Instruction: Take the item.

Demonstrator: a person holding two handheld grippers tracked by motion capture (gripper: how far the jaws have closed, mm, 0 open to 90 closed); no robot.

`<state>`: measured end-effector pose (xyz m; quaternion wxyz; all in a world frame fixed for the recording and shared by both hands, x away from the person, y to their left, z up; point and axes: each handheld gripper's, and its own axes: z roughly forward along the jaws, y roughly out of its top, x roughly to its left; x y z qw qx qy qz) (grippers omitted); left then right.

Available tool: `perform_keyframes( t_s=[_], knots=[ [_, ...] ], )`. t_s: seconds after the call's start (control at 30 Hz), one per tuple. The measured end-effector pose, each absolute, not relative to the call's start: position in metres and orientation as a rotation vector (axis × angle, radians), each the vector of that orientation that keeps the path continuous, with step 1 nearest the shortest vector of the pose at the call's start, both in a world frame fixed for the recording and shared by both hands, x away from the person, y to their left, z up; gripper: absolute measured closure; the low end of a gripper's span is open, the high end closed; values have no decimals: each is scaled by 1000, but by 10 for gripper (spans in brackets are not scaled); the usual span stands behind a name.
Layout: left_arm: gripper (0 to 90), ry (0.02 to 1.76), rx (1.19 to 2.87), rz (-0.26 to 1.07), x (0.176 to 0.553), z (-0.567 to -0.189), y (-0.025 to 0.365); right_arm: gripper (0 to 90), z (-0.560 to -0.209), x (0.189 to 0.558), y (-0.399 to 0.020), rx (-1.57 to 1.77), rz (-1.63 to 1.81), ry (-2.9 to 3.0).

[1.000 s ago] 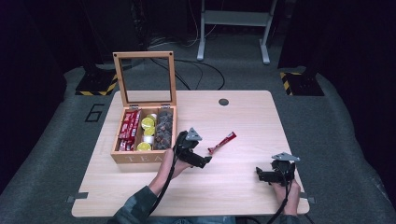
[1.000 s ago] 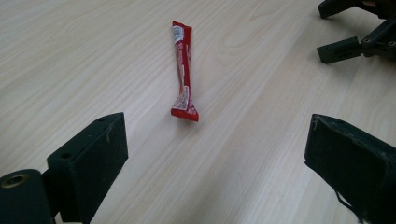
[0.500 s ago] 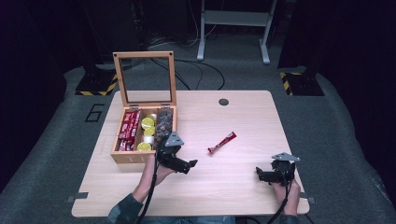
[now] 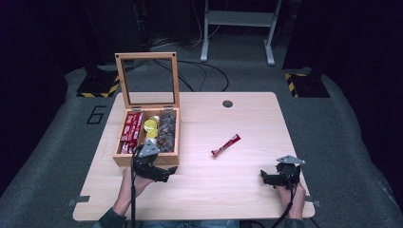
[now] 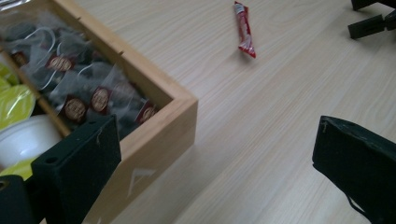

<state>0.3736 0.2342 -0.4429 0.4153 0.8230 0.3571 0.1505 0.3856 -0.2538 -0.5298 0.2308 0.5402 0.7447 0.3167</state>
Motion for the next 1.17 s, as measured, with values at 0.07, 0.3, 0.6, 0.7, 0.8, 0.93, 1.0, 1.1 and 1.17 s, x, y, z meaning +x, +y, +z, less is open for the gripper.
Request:
perform_keyframes(
  t_s=[0.07, 0.3, 0.6, 0.7, 0.8, 0.93, 1.0, 1.1, 1.17],
  knots=[
    [10, 916, 2058, 395, 370, -447, 243, 6, -530, 386, -254, 1487, 871, 2048],
    [1, 979, 2032, 402, 359, -461, 269, 6, -529, 385, -254, 1487, 869, 2052],
    [1, 1099, 1968, 426, 338, -486, 307, 6, -530, 385, -254, 1490, 870, 2046],
    [1, 1138, 1969, 418, 334, -495, 317, 6, -530, 385, -254, 1486, 869, 2050],
    [1, 1173, 1976, 428, 331, -504, 327, 6, -530, 385, -254, 1489, 871, 2048],
    [1, 1203, 1981, 436, 330, -509, 332, 5, -530, 385, -254, 1486, 871, 2051],
    [1, 1217, 1988, 443, 330, -513, 334, 5, -529, 385, -253, 1501, 867, 2046],
    [1, 1236, 1986, 446, 330, -516, 338, 5, -530, 385, -254, 1489, 868, 2050],
    [1, 1248, 1995, 467, 329, -519, 339, 0, -530, 385, -254, 1490, 871, 2047]
  ],
)
